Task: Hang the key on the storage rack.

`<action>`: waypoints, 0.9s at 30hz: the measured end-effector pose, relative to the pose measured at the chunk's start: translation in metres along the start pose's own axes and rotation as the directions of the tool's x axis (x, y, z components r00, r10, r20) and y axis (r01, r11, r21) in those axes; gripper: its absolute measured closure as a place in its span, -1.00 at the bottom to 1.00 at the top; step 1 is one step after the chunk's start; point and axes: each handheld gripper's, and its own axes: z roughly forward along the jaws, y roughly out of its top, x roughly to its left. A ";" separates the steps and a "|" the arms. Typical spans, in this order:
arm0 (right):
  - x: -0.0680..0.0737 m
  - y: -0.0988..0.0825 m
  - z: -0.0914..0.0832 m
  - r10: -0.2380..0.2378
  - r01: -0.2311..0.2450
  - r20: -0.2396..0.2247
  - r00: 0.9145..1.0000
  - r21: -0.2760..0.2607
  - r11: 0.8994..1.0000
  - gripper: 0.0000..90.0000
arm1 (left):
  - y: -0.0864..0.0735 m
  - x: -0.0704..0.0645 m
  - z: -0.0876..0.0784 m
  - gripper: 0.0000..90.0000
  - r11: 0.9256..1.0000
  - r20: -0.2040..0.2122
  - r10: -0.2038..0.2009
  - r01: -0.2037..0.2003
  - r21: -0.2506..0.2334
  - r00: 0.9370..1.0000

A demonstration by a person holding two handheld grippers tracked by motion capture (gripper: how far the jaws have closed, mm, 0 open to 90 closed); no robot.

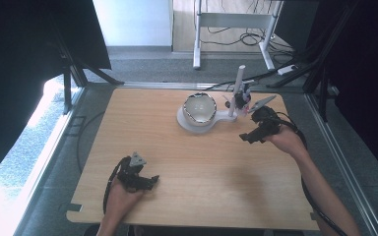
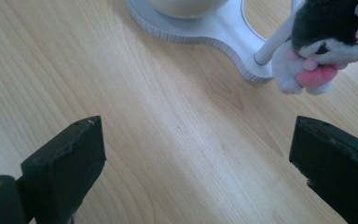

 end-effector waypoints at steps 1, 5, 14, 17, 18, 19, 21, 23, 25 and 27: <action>0.001 -0.001 -0.001 -0.002 0.002 -0.003 1.000 -0.001 1.000 -0.92 | 0.000 0.000 0.000 -0.86 1.000 0.000 0.000 0.000 0.000 1.000; 0.008 -0.007 -0.004 -0.011 0.011 0.002 1.000 -0.007 1.000 -0.91 | 0.000 0.000 0.000 -0.86 1.000 0.000 0.000 0.000 0.000 1.000; 0.020 -0.021 -0.016 -0.020 0.020 0.011 1.000 -0.030 0.999 -0.91 | 0.000 0.000 0.000 -0.86 1.000 -0.001 -0.004 0.004 -0.003 1.000; 0.024 -0.026 -0.021 -0.020 0.020 0.014 1.000 -0.033 0.999 -0.91 | 0.000 0.000 0.000 -0.86 1.000 -0.001 -0.003 0.003 -0.003 1.000; 0.024 -0.026 -0.021 -0.020 0.020 0.014 1.000 -0.033 0.999 -0.91 | 0.000 0.000 0.000 -0.86 1.000 -0.001 -0.003 0.003 -0.003 1.000; 0.025 -0.027 -0.022 -0.017 0.017 0.012 1.000 -0.033 0.999 -0.91 | 0.000 0.000 0.000 -0.86 1.000 -0.001 -0.003 0.003 -0.003 1.000; 0.027 -0.031 -0.025 -0.016 0.017 0.016 1.000 -0.032 0.999 -0.91 | 0.000 0.000 0.000 -0.86 1.000 -0.001 -0.003 0.003 -0.003 1.000; 0.031 -0.036 -0.030 -0.006 0.007 0.018 1.000 -0.034 0.999 -0.91 | 0.000 0.000 0.000 -0.86 1.000 -0.001 -0.004 0.004 -0.003 1.000; 0.033 -0.039 -0.033 -0.004 0.005 0.021 1.000 -0.039 0.999 -0.91 | 0.000 0.000 0.000 -0.86 1.000 -0.001 -0.004 0.004 -0.003 1.000; 0.036 -0.043 -0.037 0.003 -0.002 0.019 1.000 -0.042 0.999 -0.91 | 0.000 0.000 0.000 -0.86 1.000 -0.001 -0.004 0.004 -0.003 1.000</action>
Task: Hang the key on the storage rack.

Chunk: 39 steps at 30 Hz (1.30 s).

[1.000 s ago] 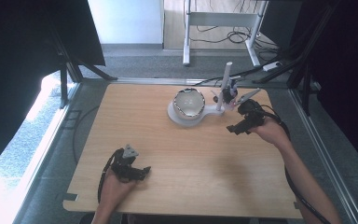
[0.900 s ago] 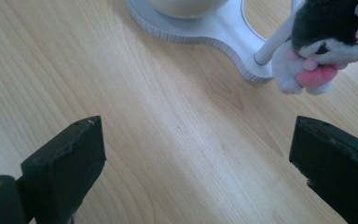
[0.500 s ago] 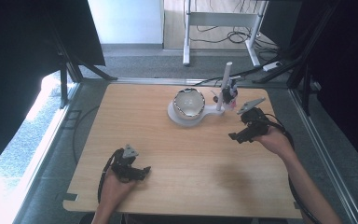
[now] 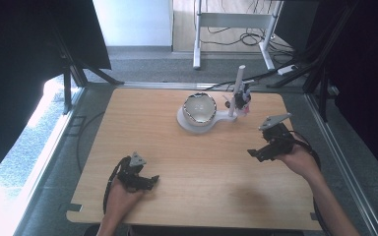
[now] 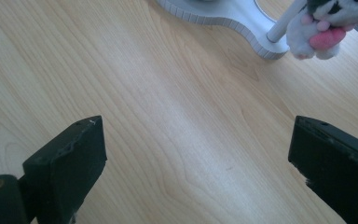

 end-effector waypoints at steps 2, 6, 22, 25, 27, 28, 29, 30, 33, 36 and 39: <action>0.003 -0.004 -0.003 -0.005 0.005 0.006 1.000 0.001 1.000 -0.91 | 0.000 0.000 0.000 -0.86 1.000 0.001 0.000 0.000 0.001 1.000; 0.007 -0.011 -0.007 -0.002 0.002 0.012 1.000 -0.003 1.000 -0.92 | 0.000 0.000 0.000 -0.86 1.000 0.002 0.000 0.000 0.002 1.000; 0.032 -0.047 -0.014 0.012 -0.011 0.031 0.999 -0.030 0.999 -0.99 | 0.000 0.000 0.000 -0.86 1.000 0.001 -0.003 0.003 -0.002 1.000; 0.037 -0.049 -0.012 0.011 -0.010 0.025 1.000 -0.037 0.999 -1.00 | 0.000 0.000 0.000 -0.86 1.000 0.000 -0.003 0.003 -0.002 1.000; 0.041 -0.050 -0.009 0.009 -0.009 0.016 1.000 -0.048 0.999 -1.00 | 0.000 0.000 0.000 -0.86 1.000 0.000 -0.003 0.003 -0.001 1.000; 0.041 -0.050 -0.009 0.009 -0.009 0.016 1.000 -0.048 0.999 -1.00 | 0.000 0.000 0.000 -0.86 1.000 0.000 -0.003 0.003 -0.002 1.000; 0.043 -0.051 -0.007 0.012 -0.011 0.013 1.000 -0.054 0.998 -1.00 | 0.000 0.000 0.000 -0.86 1.000 0.000 -0.003 0.003 -0.002 1.000; 0.045 -0.051 -0.003 0.013 -0.013 0.006 1.000 -0.062 0.998 -1.00 | 0.000 0.000 0.000 -0.86 1.000 0.000 -0.003 0.003 -0.001 1.000; 0.048 -0.052 0.001 0.013 -0.012 0.006 1.000 -0.066 0.998 -1.00 | 0.000 0.000 0.000 -0.86 1.000 0.000 -0.003 0.003 -0.002 1.000; 0.052 -0.054 0.012 0.020 -0.020 0.001 1.000 -0.078 0.997 -1.00 | 0.000 0.000 0.000 -0.86 1.000 0.001 -0.003 0.003 -0.003 1.000; 0.054 -0.056 0.017 0.027 -0.027 -0.001 1.000 -0.085 0.996 -1.00 | 0.000 0.000 0.000 -0.86 1.000 0.000 -0.005 0.005 -0.003 1.000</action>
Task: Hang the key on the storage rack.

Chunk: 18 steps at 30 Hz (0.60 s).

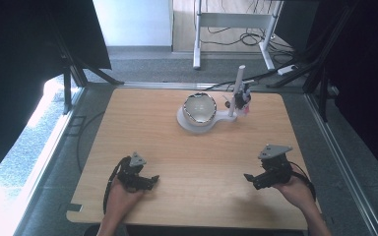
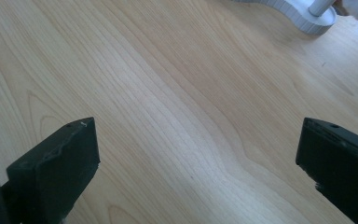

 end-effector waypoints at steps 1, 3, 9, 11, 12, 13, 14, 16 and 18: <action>0.001 -0.001 0.004 0.005 -0.005 -0.006 1.000 -0.007 1.000 -1.00 | 0.000 0.000 0.000 -0.86 1.000 0.000 0.000 0.000 0.000 1.000; 0.003 -0.005 0.013 0.013 -0.013 -0.003 1.000 -0.016 1.000 -1.00 | 0.000 0.000 0.000 -0.86 1.000 0.000 -0.001 0.001 -0.001 1.000; 0.007 -0.012 0.028 0.024 -0.024 0.006 1.000 -0.022 0.999 -1.00 | 0.000 0.000 0.000 -0.86 1.000 0.001 0.000 0.000 -0.001 1.000; 0.007 -0.016 0.034 0.040 -0.040 0.003 0.999 -0.026 0.999 -1.00 | 0.000 0.000 0.000 -0.86 1.000 0.001 -0.001 0.001 -0.001 1.000; 0.008 -0.021 0.041 0.063 -0.064 -0.010 0.998 -0.040 0.997 -1.00 | 0.000 0.000 0.000 -0.86 1.000 0.001 0.000 0.000 -0.001 1.000; 0.008 -0.021 0.041 0.063 -0.064 -0.010 0.998 -0.040 0.997 -1.00 | 0.000 0.000 0.000 -0.86 1.000 0.001 0.000 0.000 -0.001 1.000; 0.008 -0.025 0.046 0.076 -0.077 -0.018 0.997 -0.043 0.996 -1.00 | 0.000 0.000 0.000 -0.86 1.000 0.000 0.000 0.000 -0.001 1.000; 0.008 -0.028 0.049 0.080 -0.080 -0.018 0.997 -0.044 0.996 -1.00 | 0.000 0.000 0.000 -0.86 1.000 0.000 0.000 0.000 -0.001 1.000; 0.009 -0.033 0.055 0.095 -0.096 -0.020 0.995 -0.054 0.994 -1.00 | 0.000 0.000 0.000 -0.86 1.000 0.000 0.000 0.000 -0.001 1.000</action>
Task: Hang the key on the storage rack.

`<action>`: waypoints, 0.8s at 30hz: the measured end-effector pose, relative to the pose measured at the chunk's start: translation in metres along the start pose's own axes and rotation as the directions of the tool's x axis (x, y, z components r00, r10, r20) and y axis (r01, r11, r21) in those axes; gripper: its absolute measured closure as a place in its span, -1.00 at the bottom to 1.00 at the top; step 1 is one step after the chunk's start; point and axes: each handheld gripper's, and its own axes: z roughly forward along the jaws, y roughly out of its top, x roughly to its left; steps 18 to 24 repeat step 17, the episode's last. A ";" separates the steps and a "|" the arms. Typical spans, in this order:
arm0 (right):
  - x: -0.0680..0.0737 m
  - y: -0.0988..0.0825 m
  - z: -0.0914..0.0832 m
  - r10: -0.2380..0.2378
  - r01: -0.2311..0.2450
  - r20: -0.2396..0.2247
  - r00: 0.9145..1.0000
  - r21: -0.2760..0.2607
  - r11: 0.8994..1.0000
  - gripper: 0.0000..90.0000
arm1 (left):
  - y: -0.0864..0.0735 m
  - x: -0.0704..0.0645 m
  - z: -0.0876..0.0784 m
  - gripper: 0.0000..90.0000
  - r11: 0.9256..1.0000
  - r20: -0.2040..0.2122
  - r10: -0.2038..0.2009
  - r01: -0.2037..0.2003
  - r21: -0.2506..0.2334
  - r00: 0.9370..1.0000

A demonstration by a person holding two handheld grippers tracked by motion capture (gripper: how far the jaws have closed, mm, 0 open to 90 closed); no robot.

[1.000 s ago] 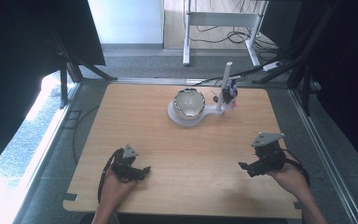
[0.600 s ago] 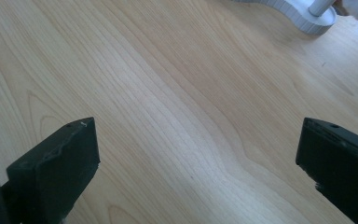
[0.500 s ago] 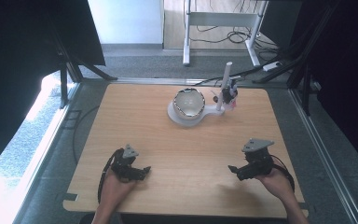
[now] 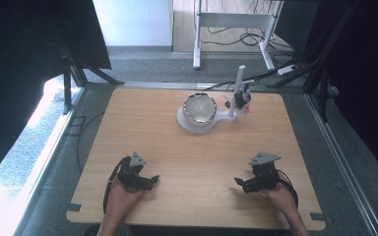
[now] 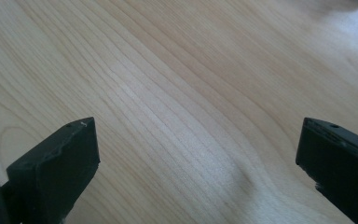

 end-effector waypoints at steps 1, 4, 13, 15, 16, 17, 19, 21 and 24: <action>0.000 -0.005 0.004 0.027 -0.027 -0.003 1.000 -0.014 1.000 -1.00 | 0.000 0.000 0.000 -0.86 1.000 0.000 0.000 0.000 0.000 1.000; 0.000 -0.011 0.011 0.060 -0.060 -0.007 0.998 -0.028 0.998 -1.00 | 0.000 0.000 0.000 -0.86 1.000 0.000 0.000 0.000 0.000 1.000; 0.005 -0.015 0.021 0.063 -0.063 -0.024 0.998 0.017 0.998 -1.00 | 0.000 0.000 0.000 -0.86 1.000 -0.001 0.000 0.000 0.001 1.000; 0.005 -0.015 0.021 0.065 -0.064 -0.020 0.998 0.015 0.998 -1.00 | 0.000 0.000 0.000 -0.86 1.000 -0.001 0.001 -0.001 0.000 1.000; 0.005 -0.015 0.021 0.065 -0.065 -0.020 0.998 0.015 0.998 -1.00 | 0.000 0.000 0.000 -0.87 1.000 0.000 0.000 0.000 0.000 1.000; 0.005 -0.015 0.021 0.065 -0.065 -0.020 0.998 0.015 0.998 -1.00 | 0.000 0.000 0.000 -0.87 1.000 -0.001 0.000 0.000 0.001 1.000; 0.005 -0.015 0.021 0.065 -0.065 -0.020 0.998 0.015 0.998 -1.00 | 0.000 0.000 0.000 -0.87 1.000 -0.001 0.000 0.000 0.001 1.000; 0.005 -0.015 0.021 0.065 -0.065 -0.020 0.998 0.015 0.998 -1.00 | 0.000 0.000 0.000 -0.87 1.000 -0.001 0.000 0.000 0.001 1.000; 0.005 -0.015 0.021 0.065 -0.065 -0.020 0.998 0.015 0.998 -1.00 | 0.000 0.000 0.000 -0.87 1.000 -0.001 0.000 0.000 0.001 1.000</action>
